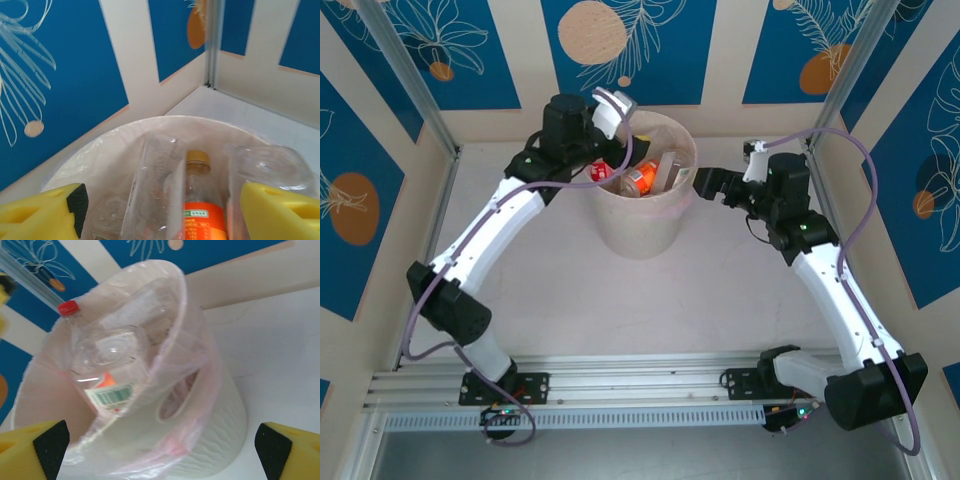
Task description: Put the plastic bottles in the bin
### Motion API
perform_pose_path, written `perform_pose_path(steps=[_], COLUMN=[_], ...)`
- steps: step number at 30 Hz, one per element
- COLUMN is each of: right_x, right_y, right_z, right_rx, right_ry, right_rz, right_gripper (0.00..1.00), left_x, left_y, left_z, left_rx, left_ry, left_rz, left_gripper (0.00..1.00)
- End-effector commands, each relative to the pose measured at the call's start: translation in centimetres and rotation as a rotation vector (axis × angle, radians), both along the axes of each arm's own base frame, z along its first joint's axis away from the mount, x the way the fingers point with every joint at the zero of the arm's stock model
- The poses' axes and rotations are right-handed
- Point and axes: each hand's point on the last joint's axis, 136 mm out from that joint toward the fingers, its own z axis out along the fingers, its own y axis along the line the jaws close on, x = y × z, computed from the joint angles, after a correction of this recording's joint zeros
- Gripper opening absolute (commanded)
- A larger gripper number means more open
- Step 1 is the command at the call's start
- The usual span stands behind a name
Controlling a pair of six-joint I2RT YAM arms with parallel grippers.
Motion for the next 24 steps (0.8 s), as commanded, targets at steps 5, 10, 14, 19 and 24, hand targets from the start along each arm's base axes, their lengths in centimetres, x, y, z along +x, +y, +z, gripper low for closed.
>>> perform_pose_path(steps=[5,10,14,19,24], right_x=[2.2,4.3,5.7,7.2,7.2], right_y=[2.5,3.3,3.1,1.5,2.0], right_z=[0.7,-1.3,-2.8,-4.7,-3.4], right_rx=[-0.093,-0.179,-0.260,-0.357,-0.344], right_ry=[0.009,0.065,0.111,0.195,0.168], right_rz=[0.024,0.001,-0.045,-0.145,-0.115], right_gripper=[0.97,0.97,0.98,0.99,1.00], left_x=[4.0,2.8,0.6,-1.8,-2.9], left_y=[-0.8,0.4,2.6,6.3,12.0], left_z=[-2.3,-0.2,2.1,4.1,3.5], left_rx=[-0.092,-0.146,-0.190,-0.236,-0.286], left_ry=[0.168,0.114,0.038,-0.043,-0.084], left_rz=[0.138,0.153,0.183,0.274,0.481], left_gripper=[0.85,0.97,1.00,1.00,1.00])
